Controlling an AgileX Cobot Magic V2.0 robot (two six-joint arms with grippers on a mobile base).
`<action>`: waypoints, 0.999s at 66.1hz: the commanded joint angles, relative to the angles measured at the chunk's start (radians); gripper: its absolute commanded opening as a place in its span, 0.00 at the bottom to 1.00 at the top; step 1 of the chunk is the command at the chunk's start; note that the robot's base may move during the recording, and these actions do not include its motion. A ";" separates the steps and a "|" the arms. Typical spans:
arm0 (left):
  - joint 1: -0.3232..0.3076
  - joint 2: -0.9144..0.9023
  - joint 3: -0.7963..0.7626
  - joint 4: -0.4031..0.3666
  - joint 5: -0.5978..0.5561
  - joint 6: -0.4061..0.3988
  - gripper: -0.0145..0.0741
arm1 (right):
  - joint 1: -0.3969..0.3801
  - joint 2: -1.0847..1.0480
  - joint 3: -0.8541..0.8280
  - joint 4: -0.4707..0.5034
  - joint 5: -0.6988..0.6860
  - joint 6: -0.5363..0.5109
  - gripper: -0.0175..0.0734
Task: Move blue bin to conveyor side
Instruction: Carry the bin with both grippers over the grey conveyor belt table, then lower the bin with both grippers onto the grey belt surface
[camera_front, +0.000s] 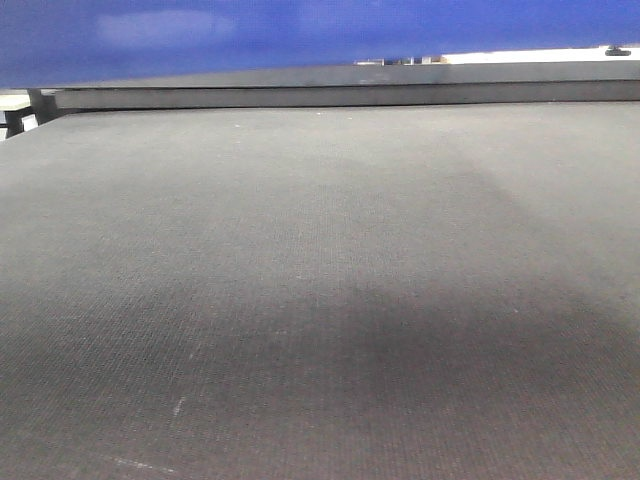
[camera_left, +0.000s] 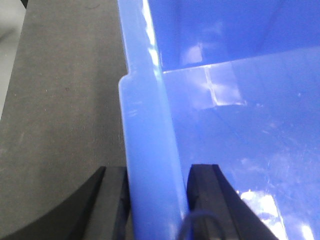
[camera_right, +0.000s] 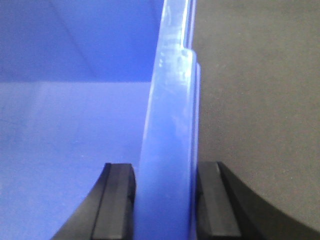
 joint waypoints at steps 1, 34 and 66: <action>-0.003 0.010 -0.021 0.048 -0.139 0.018 0.15 | -0.003 0.001 -0.022 -0.020 -0.114 -0.026 0.11; -0.003 0.355 -0.021 -0.009 -0.403 0.018 0.15 | -0.005 0.372 -0.078 -0.096 -0.138 -0.026 0.11; -0.003 0.547 -0.021 -0.027 -0.485 0.018 0.15 | -0.042 0.574 -0.078 -0.096 -0.231 -0.026 0.11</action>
